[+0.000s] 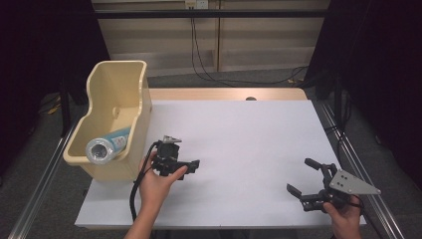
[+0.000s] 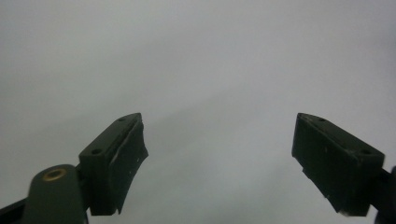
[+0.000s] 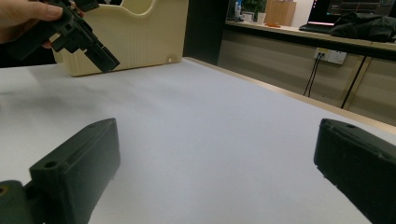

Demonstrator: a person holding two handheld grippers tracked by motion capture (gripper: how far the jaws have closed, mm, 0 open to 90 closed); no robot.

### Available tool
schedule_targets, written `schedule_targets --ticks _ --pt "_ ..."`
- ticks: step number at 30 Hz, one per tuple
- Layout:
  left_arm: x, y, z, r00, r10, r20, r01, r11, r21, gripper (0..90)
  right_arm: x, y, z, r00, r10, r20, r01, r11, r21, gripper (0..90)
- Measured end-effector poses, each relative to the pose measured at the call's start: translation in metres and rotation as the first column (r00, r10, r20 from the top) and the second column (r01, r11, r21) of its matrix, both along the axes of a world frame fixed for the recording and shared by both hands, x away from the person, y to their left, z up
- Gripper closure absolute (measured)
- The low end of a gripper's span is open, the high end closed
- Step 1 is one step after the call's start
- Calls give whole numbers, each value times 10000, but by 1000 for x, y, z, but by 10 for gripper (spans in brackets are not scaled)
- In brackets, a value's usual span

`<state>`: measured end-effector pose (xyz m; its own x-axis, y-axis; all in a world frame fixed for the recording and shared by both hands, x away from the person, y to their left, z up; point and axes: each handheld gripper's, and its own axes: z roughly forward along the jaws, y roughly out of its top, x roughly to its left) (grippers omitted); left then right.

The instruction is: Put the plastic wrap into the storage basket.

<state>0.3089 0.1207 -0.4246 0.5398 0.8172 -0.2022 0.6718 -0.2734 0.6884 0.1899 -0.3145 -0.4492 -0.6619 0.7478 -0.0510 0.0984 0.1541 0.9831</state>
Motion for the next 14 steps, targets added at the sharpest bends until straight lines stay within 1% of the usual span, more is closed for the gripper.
schedule_targets --ticks 1,2,3,4,5,6,7,8,9,10,12,14 --pt "-9 4 -4 9914 260 1280 -225 9993 -285 155 0 0 0 10000 7 5 -7 10000 12 1" --pt "-12 6 -7 9828 371 1811 -296 9986 -440 151 0 1 0 10000 25 11 -25 10000 -7 1" --pt "-12 6 -7 9828 371 1811 -296 9986 -440 147 0 1 0 10000 31 18 -31 10000 -9 1" --pt "-19 9 -12 9596 590 2751 -421 9969 -667 135 0 1 0 10000 12 23 -11 10000 -13 0" --pt "-21 11 -14 9485 636 3103 -451 9968 -663 129 0 1 0 10000 6 23 -6 10000 -12 1" --pt "-21 11 -14 9485 636 3103 -451 9968 -663 120 0 1 0 10000 26 22 -26 10000 0 0" --pt "-22 13 -16 9377 705 3403 -496 9963 -696 120 0 1 0 10000 26 22 -26 10000 0 0" --pt "-22 15 -17 9309 789 3566 -544 9954 -782 100 0 1 0 10000 42 16 -42 10000 -39 0" --pt "-22 15 -17 9309 789 3566 -544 9954 -782 96 0 1 0 10000 42 16 -42 10000 -39 0" --pt "-22 16 -17 9219 830 3785 -570 9952 -795 90 0 1 0 10000 63 43 -63 10000 -50 0" --pt "-22 17 -18 9212 803 3807 -550 9955 -769 85 0 1 0 10000 60 23 -60 10000 -39 0" --pt "-23 17 -19 9178 821 3884 -571 9955 -756 81 0 0 0 10000 73 19 -73 10000 -38 0"
